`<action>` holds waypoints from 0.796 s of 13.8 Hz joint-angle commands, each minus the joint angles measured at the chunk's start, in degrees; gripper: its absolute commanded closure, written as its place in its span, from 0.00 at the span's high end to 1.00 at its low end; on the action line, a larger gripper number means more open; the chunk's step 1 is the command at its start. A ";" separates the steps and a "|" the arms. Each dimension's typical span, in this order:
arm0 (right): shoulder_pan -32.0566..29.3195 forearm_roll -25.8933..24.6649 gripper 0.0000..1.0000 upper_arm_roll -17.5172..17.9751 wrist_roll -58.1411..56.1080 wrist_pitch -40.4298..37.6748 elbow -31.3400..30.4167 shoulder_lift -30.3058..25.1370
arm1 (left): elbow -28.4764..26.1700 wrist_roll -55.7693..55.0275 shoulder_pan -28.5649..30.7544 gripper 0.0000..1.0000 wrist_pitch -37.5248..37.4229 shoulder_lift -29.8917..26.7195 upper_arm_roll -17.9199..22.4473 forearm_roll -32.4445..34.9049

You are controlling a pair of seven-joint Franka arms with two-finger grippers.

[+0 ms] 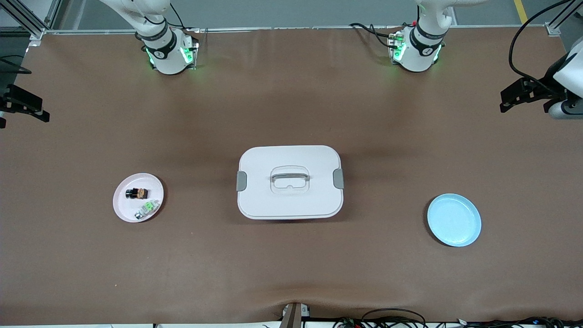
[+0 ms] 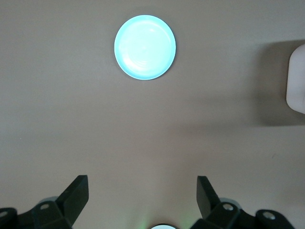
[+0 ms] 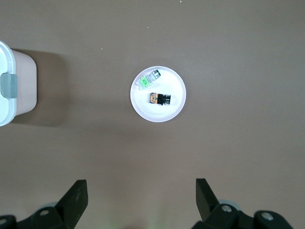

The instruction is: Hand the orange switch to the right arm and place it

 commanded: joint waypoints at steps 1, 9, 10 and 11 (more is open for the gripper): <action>2.47 0.18 1.00 -3.61 0.92 -0.72 -0.87 -1.97 | -0.07 0.19 0.21 1.00 -0.70 -0.65 0.13 -0.72; 9.86 0.62 1.00 -10.04 7.78 0.94 -3.67 -3.99 | 0.01 0.19 0.20 1.00 -0.53 -0.56 0.13 -0.72; 10.65 0.62 1.00 -11.18 7.69 1.47 -4.81 -4.69 | 0.02 0.19 0.12 1.00 -0.53 -0.56 0.13 -0.72; 11.53 0.62 1.00 -11.97 7.60 1.82 -5.09 -4.96 | 0.10 0.01 0.12 1.00 -0.53 -0.47 0.22 -0.63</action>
